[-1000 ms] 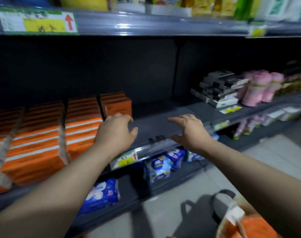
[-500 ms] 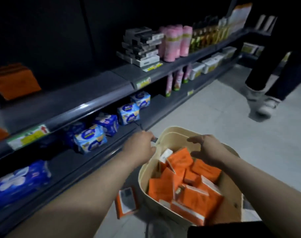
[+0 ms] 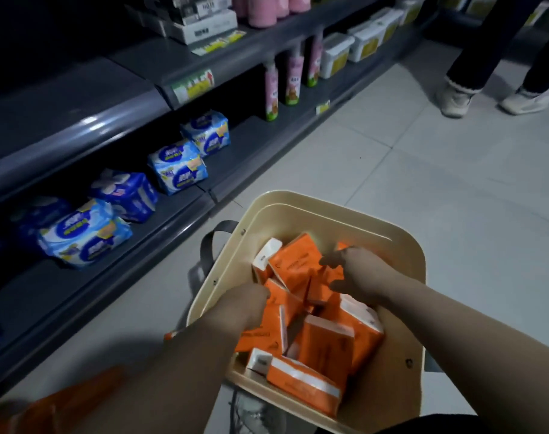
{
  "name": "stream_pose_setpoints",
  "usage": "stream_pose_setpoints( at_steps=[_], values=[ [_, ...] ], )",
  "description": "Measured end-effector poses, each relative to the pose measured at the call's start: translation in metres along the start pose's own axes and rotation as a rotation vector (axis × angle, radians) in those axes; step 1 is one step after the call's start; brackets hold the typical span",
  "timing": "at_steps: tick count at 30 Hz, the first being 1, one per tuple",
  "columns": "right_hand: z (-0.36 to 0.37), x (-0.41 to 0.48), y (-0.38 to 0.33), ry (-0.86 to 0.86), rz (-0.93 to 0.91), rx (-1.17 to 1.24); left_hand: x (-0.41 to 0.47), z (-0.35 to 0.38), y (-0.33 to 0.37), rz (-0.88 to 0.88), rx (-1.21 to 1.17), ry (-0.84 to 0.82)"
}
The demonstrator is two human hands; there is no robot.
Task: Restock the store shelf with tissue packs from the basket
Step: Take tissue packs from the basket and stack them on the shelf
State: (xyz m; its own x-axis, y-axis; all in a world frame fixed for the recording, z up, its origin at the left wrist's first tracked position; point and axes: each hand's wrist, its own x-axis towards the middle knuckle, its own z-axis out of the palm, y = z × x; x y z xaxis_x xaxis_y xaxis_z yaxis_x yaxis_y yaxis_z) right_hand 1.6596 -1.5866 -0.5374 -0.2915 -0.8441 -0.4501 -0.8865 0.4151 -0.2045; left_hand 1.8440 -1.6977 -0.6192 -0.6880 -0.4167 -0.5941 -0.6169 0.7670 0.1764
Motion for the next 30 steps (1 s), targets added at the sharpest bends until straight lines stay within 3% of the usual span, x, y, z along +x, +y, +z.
stream_pose_setpoints(
  at_steps=[4,10,14,19,25,30],
  values=[
    [0.006,0.007,0.019,-0.061,0.049,0.094,0.015,0.022,0.001,0.057,-0.003,-0.061],
    [0.012,0.012,0.021,-0.09,0.025,0.097,0.015,0.015,0.001,0.11,0.034,-0.002],
    [0.023,0.008,0.008,-0.122,-0.02,0.01,-0.004,-0.015,-0.004,0.103,-0.258,0.171],
    [0.052,0.004,-0.007,-0.167,-0.084,-0.049,-0.04,-0.06,-0.015,0.034,-0.401,0.439],
    [0.084,0.003,-0.012,-0.254,-0.064,-0.274,-0.077,-0.078,-0.042,0.029,-0.642,0.567],
    [0.057,0.005,-0.032,-0.247,-0.027,-0.177,-0.102,-0.091,-0.06,-0.057,-0.662,0.633]
  ],
)
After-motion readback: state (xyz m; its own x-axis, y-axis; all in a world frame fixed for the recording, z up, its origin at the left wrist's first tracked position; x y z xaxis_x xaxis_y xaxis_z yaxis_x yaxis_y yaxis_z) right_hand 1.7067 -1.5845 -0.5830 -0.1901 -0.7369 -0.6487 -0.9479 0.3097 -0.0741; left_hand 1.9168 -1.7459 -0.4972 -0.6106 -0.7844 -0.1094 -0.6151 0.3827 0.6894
